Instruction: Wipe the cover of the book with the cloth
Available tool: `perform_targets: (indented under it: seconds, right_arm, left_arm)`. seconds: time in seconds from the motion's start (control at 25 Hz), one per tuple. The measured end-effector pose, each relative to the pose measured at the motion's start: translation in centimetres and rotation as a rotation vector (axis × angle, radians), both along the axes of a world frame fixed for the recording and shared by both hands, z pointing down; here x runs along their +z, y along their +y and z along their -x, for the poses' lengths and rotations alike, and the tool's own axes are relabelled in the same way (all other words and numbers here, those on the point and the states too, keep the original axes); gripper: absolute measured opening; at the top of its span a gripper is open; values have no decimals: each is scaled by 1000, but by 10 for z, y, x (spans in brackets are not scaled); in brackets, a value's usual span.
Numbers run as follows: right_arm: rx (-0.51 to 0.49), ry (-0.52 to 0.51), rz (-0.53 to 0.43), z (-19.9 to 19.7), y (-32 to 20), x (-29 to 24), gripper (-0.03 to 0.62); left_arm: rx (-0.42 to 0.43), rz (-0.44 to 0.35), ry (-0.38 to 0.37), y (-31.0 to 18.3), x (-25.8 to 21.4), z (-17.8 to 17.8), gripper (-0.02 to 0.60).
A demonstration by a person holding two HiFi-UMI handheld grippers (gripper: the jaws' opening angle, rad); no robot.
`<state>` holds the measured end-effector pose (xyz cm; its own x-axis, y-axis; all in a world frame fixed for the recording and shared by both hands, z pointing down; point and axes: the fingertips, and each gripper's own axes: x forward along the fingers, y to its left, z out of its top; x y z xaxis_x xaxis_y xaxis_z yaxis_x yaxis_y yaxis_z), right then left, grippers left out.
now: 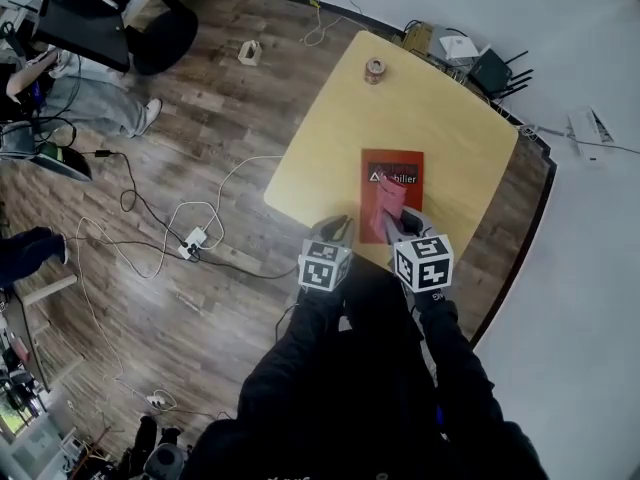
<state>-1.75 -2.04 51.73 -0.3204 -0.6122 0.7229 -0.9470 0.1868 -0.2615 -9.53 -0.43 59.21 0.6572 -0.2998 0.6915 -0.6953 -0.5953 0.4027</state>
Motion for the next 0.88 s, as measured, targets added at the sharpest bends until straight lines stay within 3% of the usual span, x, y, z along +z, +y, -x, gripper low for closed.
perform_targets:
  seconds: [0.24,0.36,0.6,0.88]
  right_arm:
    - [-68,-39,45,-10,-36,35,72]
    - [-92,-70,44,-14,-62,47,72]
    - [-141,-162,71,-7,-99,77,72]
    - [-157,-199,138,-6,-102,113,72]
  left_arm:
    - [3,75,-38,-2,38,-21,39]
    - [4,118,-53,-6,53,-32,123]
    - [14,180,-96,-3,75,-43,123]
    - [-4,235,-150,6,89,-44,123]
